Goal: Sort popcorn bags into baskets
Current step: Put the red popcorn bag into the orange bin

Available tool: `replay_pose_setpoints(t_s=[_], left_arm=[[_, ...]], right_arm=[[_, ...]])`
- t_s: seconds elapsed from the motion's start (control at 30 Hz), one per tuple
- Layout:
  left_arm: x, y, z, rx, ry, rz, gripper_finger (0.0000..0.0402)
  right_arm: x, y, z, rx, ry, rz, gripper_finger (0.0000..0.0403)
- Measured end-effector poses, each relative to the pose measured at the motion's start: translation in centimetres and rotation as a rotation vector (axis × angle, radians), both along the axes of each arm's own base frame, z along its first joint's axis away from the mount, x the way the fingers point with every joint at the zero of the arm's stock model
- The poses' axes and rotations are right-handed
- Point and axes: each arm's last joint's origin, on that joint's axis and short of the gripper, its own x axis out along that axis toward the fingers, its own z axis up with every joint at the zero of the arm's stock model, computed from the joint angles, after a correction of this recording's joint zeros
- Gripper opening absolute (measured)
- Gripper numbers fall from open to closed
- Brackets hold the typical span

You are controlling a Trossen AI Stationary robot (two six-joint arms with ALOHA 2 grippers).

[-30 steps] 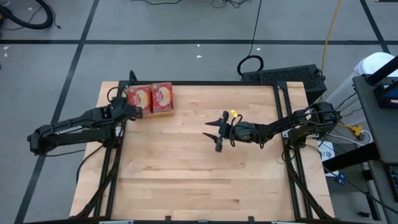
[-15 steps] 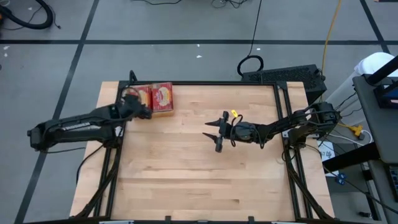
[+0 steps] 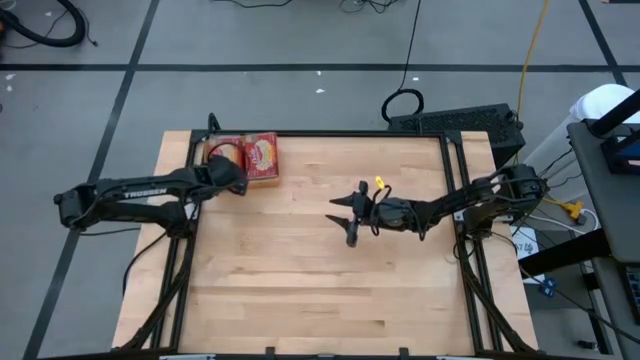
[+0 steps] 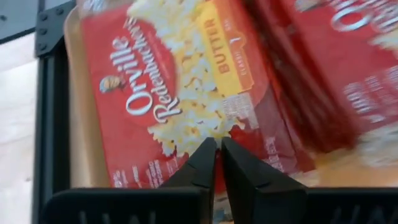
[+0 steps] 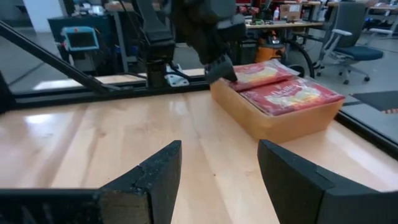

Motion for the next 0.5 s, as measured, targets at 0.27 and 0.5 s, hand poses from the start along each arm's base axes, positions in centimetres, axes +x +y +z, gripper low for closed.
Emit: replay_pose_setpoints(t_s=[0.27,0.5], left_arm=[[-0.7,0.1,0.2,-0.004,0.020,0.031,0.0007],[-1.1,-0.2,2.2,0.072,-0.073,-0.020,0.0017]], right_arm=[[0.0,1.2,0.5,0.015,-0.053,0.040,0.0206],[0.0,1.4,0.7,0.024,-0.072,0.044,0.0206]])
